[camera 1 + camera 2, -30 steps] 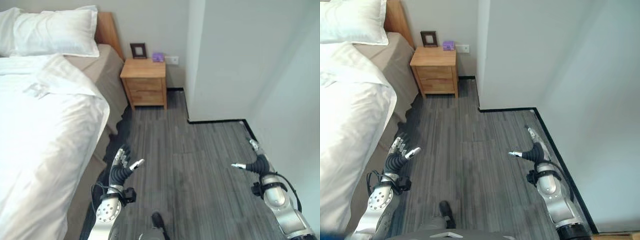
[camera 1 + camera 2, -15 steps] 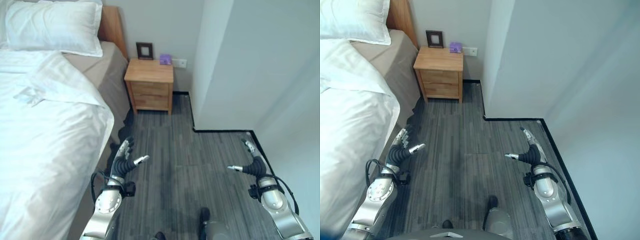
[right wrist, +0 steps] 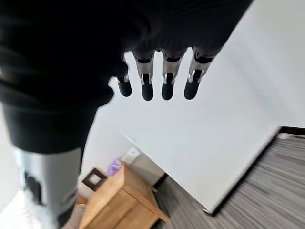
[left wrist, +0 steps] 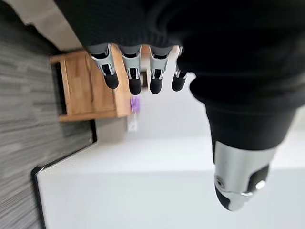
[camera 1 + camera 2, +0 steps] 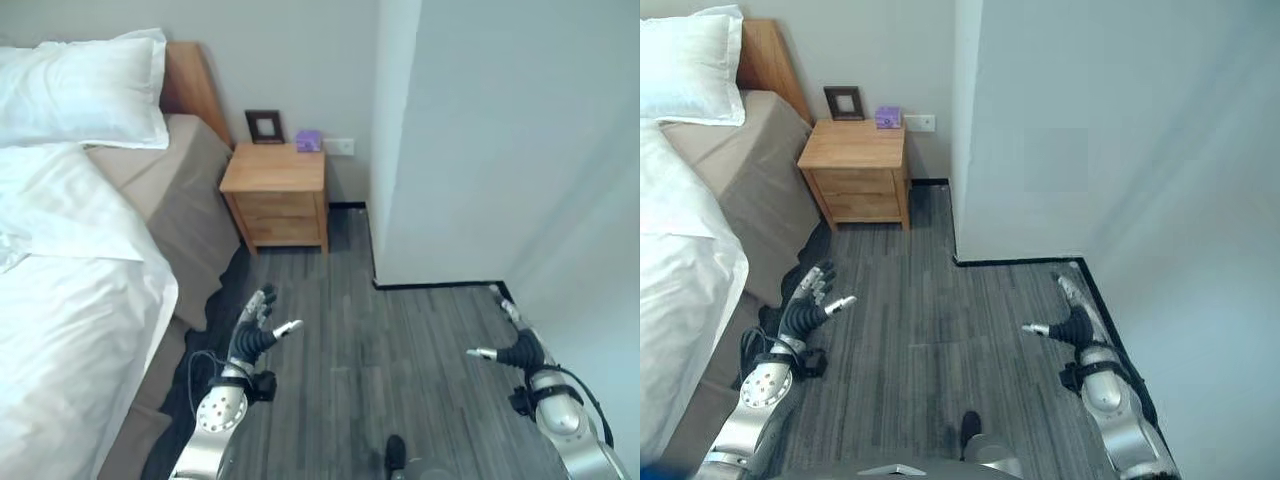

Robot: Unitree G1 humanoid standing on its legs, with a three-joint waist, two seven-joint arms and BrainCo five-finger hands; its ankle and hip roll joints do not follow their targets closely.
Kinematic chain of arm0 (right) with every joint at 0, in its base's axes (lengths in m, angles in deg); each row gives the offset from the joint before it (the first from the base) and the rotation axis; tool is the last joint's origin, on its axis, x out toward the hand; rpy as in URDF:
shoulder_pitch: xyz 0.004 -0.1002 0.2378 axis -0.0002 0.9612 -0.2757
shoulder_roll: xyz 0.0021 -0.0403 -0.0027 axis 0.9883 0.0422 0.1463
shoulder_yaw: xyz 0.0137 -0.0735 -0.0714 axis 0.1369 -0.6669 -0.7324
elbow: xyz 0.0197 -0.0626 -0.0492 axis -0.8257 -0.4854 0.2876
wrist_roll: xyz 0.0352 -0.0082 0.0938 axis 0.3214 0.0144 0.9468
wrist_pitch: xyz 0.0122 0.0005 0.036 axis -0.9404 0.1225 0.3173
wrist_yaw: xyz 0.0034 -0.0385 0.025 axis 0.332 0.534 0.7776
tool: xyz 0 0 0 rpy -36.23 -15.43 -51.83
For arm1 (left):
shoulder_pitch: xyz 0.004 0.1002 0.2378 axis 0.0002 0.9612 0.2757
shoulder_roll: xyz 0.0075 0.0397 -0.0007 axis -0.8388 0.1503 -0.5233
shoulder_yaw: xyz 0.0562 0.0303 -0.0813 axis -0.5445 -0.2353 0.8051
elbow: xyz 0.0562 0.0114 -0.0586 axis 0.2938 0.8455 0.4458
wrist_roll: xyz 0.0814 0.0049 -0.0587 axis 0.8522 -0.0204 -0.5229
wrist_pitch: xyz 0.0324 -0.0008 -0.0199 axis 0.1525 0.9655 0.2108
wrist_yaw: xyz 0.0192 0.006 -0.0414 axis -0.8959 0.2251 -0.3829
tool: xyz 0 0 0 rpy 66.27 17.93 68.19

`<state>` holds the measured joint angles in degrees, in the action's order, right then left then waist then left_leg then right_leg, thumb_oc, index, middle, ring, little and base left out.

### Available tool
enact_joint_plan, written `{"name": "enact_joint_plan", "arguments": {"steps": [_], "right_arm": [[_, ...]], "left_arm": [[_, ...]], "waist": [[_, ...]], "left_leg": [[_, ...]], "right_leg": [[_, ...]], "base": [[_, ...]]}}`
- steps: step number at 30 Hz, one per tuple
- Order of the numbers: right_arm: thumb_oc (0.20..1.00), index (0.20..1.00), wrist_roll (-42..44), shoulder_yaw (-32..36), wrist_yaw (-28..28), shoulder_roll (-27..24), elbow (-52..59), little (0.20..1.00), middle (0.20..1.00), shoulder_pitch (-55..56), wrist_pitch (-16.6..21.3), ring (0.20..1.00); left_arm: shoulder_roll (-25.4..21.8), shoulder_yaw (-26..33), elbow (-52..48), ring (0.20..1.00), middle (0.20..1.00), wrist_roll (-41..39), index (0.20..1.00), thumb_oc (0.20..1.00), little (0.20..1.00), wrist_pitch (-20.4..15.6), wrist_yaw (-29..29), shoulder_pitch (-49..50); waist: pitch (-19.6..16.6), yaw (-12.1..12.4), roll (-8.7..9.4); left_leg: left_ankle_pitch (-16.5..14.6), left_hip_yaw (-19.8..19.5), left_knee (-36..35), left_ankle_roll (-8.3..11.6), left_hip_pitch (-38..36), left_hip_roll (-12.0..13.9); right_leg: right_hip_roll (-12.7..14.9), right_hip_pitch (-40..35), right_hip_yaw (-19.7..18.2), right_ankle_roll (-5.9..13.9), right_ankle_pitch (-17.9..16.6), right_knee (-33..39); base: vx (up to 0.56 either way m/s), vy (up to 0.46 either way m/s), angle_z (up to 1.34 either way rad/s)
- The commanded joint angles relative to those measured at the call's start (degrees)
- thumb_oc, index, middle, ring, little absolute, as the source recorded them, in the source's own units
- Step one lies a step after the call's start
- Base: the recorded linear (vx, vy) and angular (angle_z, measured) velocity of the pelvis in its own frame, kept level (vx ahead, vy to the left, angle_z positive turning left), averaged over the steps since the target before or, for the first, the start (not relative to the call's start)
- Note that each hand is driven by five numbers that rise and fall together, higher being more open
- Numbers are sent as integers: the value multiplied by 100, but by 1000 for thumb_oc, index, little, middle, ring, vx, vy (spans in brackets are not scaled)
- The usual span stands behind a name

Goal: Making the bed.

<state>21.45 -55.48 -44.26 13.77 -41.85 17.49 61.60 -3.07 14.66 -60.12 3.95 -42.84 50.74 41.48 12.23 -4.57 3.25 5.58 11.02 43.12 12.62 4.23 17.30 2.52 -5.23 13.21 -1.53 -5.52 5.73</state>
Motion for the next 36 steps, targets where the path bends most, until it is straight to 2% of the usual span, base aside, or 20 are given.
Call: {"name": "enact_joint_plan", "arguments": {"steps": [1, 3, 4, 6, 7, 9, 10, 15, 17, 19, 22, 23, 25, 26, 27, 29, 31, 33, 34, 36], "right_arm": [[1000, 1000, 268, 99, -211, -217, 224, 1000, 1000, -280, 201, 1000], [1000, 1000, 269, 73, -224, -233, 216, 1000, 1000, -321, 188, 1000], [1000, 1000, 308, 2, -196, -254, 232, 1000, 1000, -420, 242, 1000], [1000, 1000, 301, -91, -174, -267, 206, 1000, 1000, -502, 262, 1000], [1000, 1000, 301, -95, -176, -269, 202, 1000, 1000, -504, 264, 1000], [1000, 1000, 271, -188, -180, -304, 165, 1000, 1000, -581, 302, 1000], [1000, 1000, 251, -226, -198, -313, 186, 1000, 1000, -626, 338, 1000], [1000, 1000, 173, -416, -99, -324, 288, 1000, 1000, -777, 373, 1000], [1000, 1000, 139, -490, -71, -306, 289, 1000, 1000, -818, 367, 1000], [1000, 1000, 47, -565, -49, -245, 292, 1000, 1000, -933, 353, 1000], [1000, 1000, -22, -644, -8, -220, 402, 1000, 1000, -1014, 426, 1000], [1000, 1000, -155, -727, 35, -244, 523, 1000, 1000, -1147, 484, 1000], [1000, 1000, -278, -830, 96, -270, 623, 1000, 1000, -1258, 489, 1000], [1000, 1000, -244, -838, 98, -239, 672, 1000, 1000, -1298, 505, 1000], [1000, 1000, -214, -840, 99, -222, 716, 1000, 1000, -1302, 519, 1000], [1000, 1000, -176, -852, 110, -207, 722, 1000, 1000, -1300, 531, 1000], [1000, 1000, -169, -841, 116, -164, 764, 1000, 1000, -1254, 513, 1000], [1000, 1000, -160, -841, 118, -163, 795, 1000, 1000, -1207, 521, 1000], [1000, 1000, -159, -822, 118, -155, 823, 1000, 1000, -1156, 516, 1000], [1000, 1000, -179, -780, 93, -130, 810, 1000, 1000, -991, 492, 1000]], "left_arm": [[-124, -82, -528, 1000, 1000, -121, 1000, 1000, 1000, -306, -104, -138], [-101, -88, -514, 1000, 1000, -115, 1000, 1000, 1000, -300, -116, -161], [-52, -71, -568, 1000, 1000, -82, 1000, 1000, 1000, -329, -99, -82], [0, -72, -559, 1000, 1000, -99, 1000, 1000, 1000, -341, -130, -25], [3, -70, -561, 1000, 1000, -98, 1000, 1000, 1000, -340, -130, -21], [9, -68, -548, 1000, 1000, -104, 1000, 1000, 1000, -341, -154, -22], [8, -51, -560, 1000, 1000, -92, 1000, 1000, 1000, -356, -159, -23], [-98, 30, -652, 1000, 1000, -159, 1000, 1000, 1000, -348, -117, 142], [-107, 37, -638, 1000, 1000, -190, 1000, 1000, 1000, -327, -100, 205], [-170, 41, -535, 1000, 1000, -246, 1000, 1000, 1000, -283, -78, 213], [-272, 79, -532, 1000, 1000, -240, 1000, 1000, 1000, -279, -74, 202], [-395, 28, -459, 1000, 1000, -218, 1000, 1000, 1000, -214, -72, 102], [-480, -43, -437, 1000, 1000, -167, 1000, 1000, 1000, -184, -101, -10], [-523, -65, -438, 1000, 1000, -137, 1000, 1000, 1000, -193, -119, -48], [-544, -66, -445, 1000, 1000, -116, 1000, 1000, 1000, -205, -138, -74], [-573, -82, -438, 1000, 1000, -100, 1000, 1000, 1000, -199, -127, -104], [-621, -20, -454, 1000, 1000, -165, 1000, 1000, 1000, -177, -82, -118], [-629, -23, -449, 1000, 1000, -174, 1000, 1000, 1000, -183, -59, -101], [-607, -27, -441, 1000, 1000, -181, 1000, 1000, 1000, -201, -53, -76], [-605, -48, -360, 1000, 1000, -172, 1000, 1000, 1000, -225, -52, -115]], "waist": [[282, -4, 145], [291, 22, 143], [224, 77, 73], [149, 154, -45], [151, 153, -30], [127, 224, -118], [130, 233, -141], [8, 275, -82], [-39, 296, -67], [-135, 400, 104], [-162, 458, 227], [-119, 510, 348], [-2, 410, 357], [65, 335, 336], [100, 303, 301], [116, 288, 286], [127, 248, 256], [111, 201, 241], [90, 161, 239], [89, 44, 253]], "left_leg": [[-546, 713, -339, -511, -294, -310], [-649, 801, -589, -561, -195, -294], [-893, 1051, -2144, -749, -185, -565], [-633, 1047, -3290, -750, -141, -734], [-582, 1060, -3384, -752, -193, -770], [-145, 974, -3948, -662, -106, -714], [-24, 1280, -4143, -641, -39, -602], [-97, 2206, -4128, -679, -265, -469], [-124, 2220, -4164, -736, -315, -508], [-203, 2229, -4102, -801, -317, -557], [-349, 2244, -4173, -949, -389, -667], [-568, 2206, -4233, -1140, -526, -810], [-751, 2021, -4377, -1323, -793, -1003], [-790, 1895, -4470, -1399, -903, -1073], [-815, 1801, -4581, -1455, -998, -1110], [-822, 1728, -4677, -1473, -1076, -1158], [-753, 1629, -4725, -1405, -1103, -1078], [-778, 1473, -4728, -1386, -1110, -1083], [-806, 1357, -4743, -1370, -1117, -1111], [-854, 1017, -4776, -1326, -1122, -1168]], "right_leg": [[293, -220, -97, 350, 888, -73], [301, -303, -92, 371, 926, -73], [323, -402, -83, 519, 1044, -73], [254, -484, -77, 574, 1150, -73], [274, -493, -79, 578, 1152, -73], [197, -582, -15, 575, 1220, -73], [160, -705, 132, 570, 1329, -73], [113, -1039, 295, 577, 1550, -141], [140, -1064, 321, 607, 1614, -212], [237, -1099, 411, 675, 1665, -462], [359, -938, 499, 791, 1725, -1031], [594, -533, 624, 1157, 1518, -2142], [835, 24, 433, 1464, 880, -3353], [829, 355, 197, 1530, 692, -3937], [804, 624, 9, 1561, 725, -4286], [793, 774, -95, 1544, 800, -4315], [836, 848, -72, 1244, 975, -3429], [757, 795, -175, 1123, 1149, -3000], [656, 790, -405, 1067, 1238, -2620], [375, 893, -1310, 1048, 1249, -1947]], "base": [[137, -56, -26], [181, 29, -23], [280, 129, -15], [245, 125, -6], [140, 70, -10], [200, 67, -13], [310, 70, 11], [251, 76, 36], [206, 113, 18], [326, 153, 11], [202, 135, 35], [200, 182, 29], [221, 235, 31], [170, 197, 48], [168, 126, 65], [91, 9, 73], [149, -86, 66], [172, -58, 58], [206, -90, 60], [140, -98, 83]]}}
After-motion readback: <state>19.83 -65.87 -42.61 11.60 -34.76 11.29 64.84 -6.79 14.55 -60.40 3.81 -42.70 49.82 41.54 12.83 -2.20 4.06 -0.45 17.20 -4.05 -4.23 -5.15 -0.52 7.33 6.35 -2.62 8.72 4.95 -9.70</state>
